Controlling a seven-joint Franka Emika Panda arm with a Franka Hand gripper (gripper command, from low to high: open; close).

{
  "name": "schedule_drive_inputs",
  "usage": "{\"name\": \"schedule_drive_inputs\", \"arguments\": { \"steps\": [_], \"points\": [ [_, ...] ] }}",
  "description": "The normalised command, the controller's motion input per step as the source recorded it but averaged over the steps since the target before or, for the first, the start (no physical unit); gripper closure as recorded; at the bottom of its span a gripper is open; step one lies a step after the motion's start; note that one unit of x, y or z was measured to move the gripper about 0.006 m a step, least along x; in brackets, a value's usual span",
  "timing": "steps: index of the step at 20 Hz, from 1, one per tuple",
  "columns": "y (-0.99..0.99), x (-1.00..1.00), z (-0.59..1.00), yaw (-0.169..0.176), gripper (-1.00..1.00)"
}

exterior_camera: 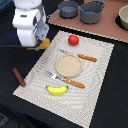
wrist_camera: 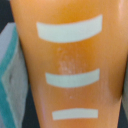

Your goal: Interact with the objects in diverse but meaningful ways.

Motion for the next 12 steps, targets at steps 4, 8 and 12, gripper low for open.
{"name": "schedule_drive_inputs", "arguments": {
  "steps": [4,8,12],
  "points": [
    [0.00,1.00,0.63,0.000,1.00],
    [-0.01,1.00,0.48,0.000,1.00],
    [-0.07,1.00,0.27,0.000,1.00]
  ]
}}
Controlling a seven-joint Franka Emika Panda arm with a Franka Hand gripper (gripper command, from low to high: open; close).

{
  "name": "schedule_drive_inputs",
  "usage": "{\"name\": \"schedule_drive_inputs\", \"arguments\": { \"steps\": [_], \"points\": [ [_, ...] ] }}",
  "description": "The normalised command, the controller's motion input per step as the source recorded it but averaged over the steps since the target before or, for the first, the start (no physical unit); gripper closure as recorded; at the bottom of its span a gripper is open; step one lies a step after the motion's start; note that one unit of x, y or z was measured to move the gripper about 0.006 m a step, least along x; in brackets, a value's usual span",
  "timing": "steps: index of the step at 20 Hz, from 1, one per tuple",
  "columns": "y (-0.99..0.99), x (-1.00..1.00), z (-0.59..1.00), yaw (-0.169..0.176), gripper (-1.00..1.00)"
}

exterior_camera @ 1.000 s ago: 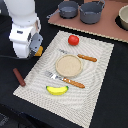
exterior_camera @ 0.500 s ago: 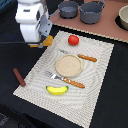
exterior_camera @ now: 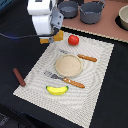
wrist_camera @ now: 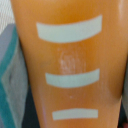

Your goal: Interact with the objects in diverse but meaningful ways.

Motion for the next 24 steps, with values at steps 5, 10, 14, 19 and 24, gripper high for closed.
{"name": "schedule_drive_inputs", "arguments": {
  "steps": [5,10,14,19,24],
  "points": [
    [-0.12,1.00,0.13,0.000,1.00],
    [-0.15,1.00,0.15,0.000,1.00],
    [-0.20,1.00,0.23,-0.007,1.00],
    [-0.24,1.00,0.25,-0.012,1.00],
    [-0.21,0.80,0.18,-0.004,1.00]
  ]
}}
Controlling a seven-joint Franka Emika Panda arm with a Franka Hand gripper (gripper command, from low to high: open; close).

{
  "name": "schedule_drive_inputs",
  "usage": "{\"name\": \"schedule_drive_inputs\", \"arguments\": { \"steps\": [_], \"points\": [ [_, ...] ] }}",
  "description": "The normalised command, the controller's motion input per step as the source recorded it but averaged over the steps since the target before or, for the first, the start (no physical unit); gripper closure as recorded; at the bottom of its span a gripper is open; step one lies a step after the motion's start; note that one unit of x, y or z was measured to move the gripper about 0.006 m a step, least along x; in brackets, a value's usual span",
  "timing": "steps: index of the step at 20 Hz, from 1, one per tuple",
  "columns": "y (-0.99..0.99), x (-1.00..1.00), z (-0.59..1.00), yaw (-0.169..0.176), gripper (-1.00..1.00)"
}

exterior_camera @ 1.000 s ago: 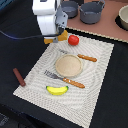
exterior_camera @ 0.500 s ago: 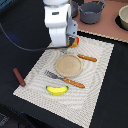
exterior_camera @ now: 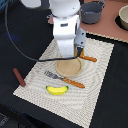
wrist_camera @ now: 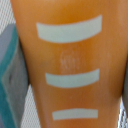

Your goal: Interact with the objects in diverse but meaningful ways.

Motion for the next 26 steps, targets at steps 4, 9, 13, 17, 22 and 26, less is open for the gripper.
{"name": "schedule_drive_inputs", "arguments": {
  "steps": [4,9,13,17,22,26],
  "points": [
    [-0.14,0.50,0.06,-0.002,1.00],
    [-0.06,0.13,0.01,0.000,1.00],
    [-0.03,0.07,0.00,0.000,1.00],
    [-0.04,0.12,0.00,0.000,1.00],
    [0.00,0.42,0.06,-0.010,1.00],
    [0.00,0.43,0.01,-0.006,1.00]
  ]
}}
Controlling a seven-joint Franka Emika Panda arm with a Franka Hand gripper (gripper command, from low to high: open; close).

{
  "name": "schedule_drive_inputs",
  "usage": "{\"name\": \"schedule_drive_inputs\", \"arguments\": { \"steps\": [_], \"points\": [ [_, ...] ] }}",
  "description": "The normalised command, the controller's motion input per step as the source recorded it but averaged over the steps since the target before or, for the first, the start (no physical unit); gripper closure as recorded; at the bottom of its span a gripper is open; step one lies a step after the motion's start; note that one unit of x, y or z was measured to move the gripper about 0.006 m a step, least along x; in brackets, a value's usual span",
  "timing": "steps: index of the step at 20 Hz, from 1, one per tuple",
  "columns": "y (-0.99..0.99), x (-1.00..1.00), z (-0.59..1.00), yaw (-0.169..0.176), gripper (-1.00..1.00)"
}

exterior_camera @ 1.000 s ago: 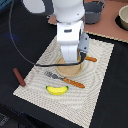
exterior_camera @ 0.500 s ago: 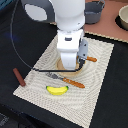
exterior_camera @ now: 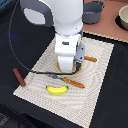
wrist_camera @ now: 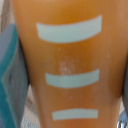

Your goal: Interact with the objects in diverse but meaningful ways.

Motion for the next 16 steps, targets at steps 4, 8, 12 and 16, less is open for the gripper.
{"name": "schedule_drive_inputs", "arguments": {
  "steps": [4,8,12,16],
  "points": [
    [0.00,0.38,0.06,-0.002,-1.00],
    [0.01,0.26,0.68,-0.017,-1.00],
    [0.05,0.18,1.00,-0.027,-1.00],
    [-0.04,0.14,1.00,-0.042,-1.00]
  ]
}}
